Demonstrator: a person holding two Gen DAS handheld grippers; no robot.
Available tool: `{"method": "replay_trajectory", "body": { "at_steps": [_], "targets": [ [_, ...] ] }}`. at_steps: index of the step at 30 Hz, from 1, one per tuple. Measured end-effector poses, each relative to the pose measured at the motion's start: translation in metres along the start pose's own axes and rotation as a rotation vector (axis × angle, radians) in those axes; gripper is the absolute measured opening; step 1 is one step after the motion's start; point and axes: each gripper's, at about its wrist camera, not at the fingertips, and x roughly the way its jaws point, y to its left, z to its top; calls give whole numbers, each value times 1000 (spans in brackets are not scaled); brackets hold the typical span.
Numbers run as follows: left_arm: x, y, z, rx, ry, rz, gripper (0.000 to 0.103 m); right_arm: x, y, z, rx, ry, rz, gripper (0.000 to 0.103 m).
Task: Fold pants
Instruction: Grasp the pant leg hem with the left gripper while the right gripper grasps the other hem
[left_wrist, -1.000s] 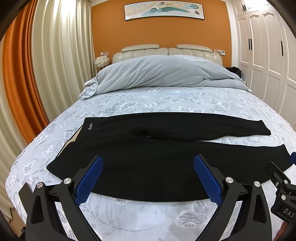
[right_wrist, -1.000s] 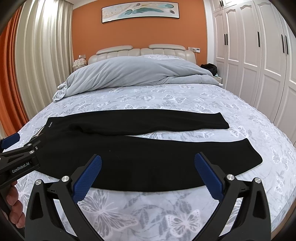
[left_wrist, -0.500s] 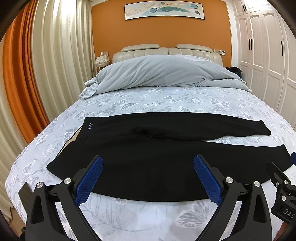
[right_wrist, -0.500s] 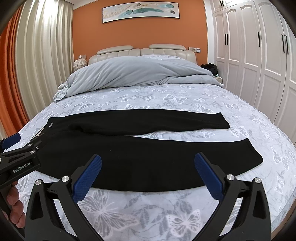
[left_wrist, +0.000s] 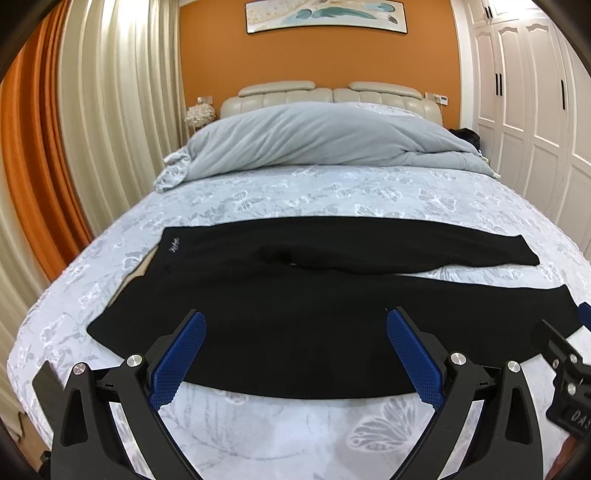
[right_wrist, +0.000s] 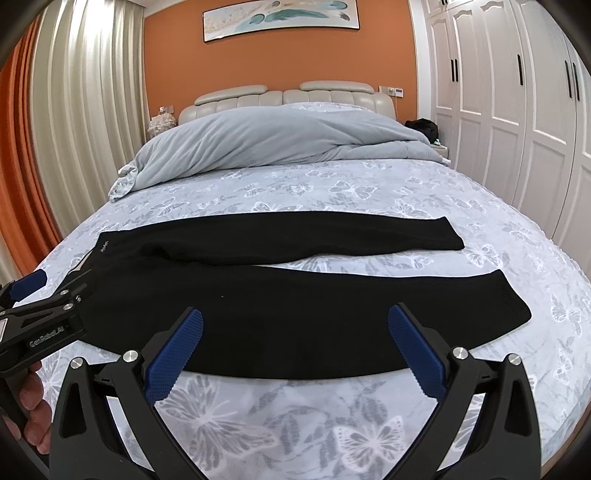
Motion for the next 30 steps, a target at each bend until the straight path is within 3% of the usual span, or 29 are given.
{"method": "replay_trajectory", "body": {
  "at_steps": [9, 13, 15, 18, 25, 28, 30],
  "targets": [
    [42, 6, 10, 12, 103, -55, 97, 59, -65, 27, -41, 139, -44, 98],
    [74, 34, 34, -22, 168, -122, 97, 98, -114, 53, -22, 197, -11, 98],
    [94, 54, 48, -53, 183, -121, 97, 121, -142, 66, -4, 201, -37, 98],
    [138, 96, 75, -130, 213, -87, 97, 170, -189, 87, 68, 245, -27, 98],
    [261, 206, 129, -220, 275, 207, 97, 263, -267, 119, 171, 240, -128, 98],
    [301, 242, 135, -266, 315, 259, 97, 299, -292, 121, 199, 279, -183, 98],
    [330, 268, 134, -327, 353, 251, 97, 319, -305, 119, 234, 299, -175, 98]
  ]
}}
